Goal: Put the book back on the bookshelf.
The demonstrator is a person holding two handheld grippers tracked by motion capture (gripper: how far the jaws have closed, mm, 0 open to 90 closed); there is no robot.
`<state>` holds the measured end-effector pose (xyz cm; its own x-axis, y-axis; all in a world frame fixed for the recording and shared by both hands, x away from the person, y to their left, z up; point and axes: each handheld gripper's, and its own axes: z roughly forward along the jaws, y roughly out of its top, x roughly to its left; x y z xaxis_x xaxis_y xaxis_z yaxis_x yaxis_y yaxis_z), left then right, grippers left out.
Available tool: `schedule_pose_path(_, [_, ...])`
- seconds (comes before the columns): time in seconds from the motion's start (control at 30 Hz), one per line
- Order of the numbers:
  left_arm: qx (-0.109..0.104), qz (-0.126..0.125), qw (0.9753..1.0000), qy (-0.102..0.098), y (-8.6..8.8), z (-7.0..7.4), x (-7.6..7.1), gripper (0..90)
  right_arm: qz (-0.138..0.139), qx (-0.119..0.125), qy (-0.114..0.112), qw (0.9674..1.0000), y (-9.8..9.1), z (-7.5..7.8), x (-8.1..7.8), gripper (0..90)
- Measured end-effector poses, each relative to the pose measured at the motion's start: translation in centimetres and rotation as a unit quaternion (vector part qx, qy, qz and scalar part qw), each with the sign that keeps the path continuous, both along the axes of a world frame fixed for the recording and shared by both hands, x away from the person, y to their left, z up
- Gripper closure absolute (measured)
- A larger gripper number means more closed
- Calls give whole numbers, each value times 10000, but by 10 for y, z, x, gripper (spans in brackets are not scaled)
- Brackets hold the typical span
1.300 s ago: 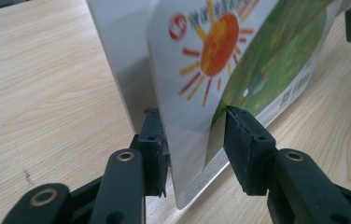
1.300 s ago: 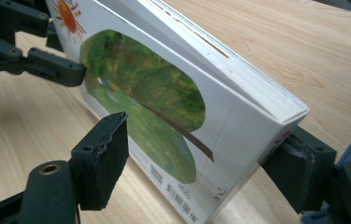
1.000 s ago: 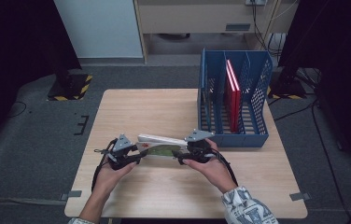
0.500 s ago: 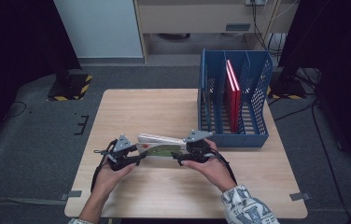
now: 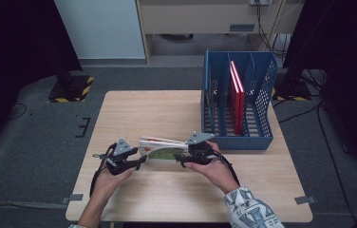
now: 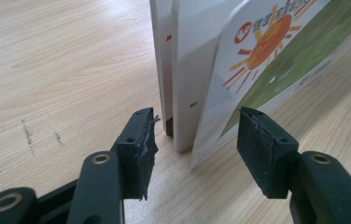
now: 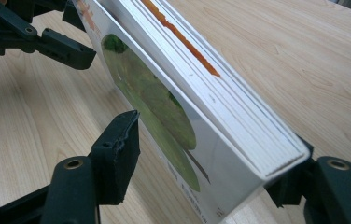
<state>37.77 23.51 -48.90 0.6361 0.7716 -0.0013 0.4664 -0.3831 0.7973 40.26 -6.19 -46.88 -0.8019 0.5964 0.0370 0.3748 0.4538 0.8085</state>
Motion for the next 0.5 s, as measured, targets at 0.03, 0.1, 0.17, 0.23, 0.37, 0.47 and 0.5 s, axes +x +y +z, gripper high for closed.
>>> schedule_pose_path(0.03, [1,11,10000,0,0,0,0,464,3,-14,-8,10000,0,0,0,367])
schedule_pose_path(0.1, [-6,35,10000,-17,0,0,0,463,11,-25,-6,10000,0,0,2,380])
schedule_pose_path(0.17, [-17,82,10000,-24,1,1,1,461,19,-26,18,10000,1,-1,3,386])
schedule_pose_path(0.23, [-50,148,9999,-16,3,1,1,456,50,-45,44,10000,2,-3,4,390])
schedule_pose_path(0.37, [-95,215,9997,-40,5,2,2,439,64,-76,57,9999,3,-5,6,413])
schedule_pose_path(0.47, [-74,248,9997,-48,6,2,2,426,68,-65,62,9999,2,-5,6,461])
schedule_pose_path(0.5, [-86,267,9996,-52,6,2,3,422,75,-46,81,9999,1,-4,6,475])
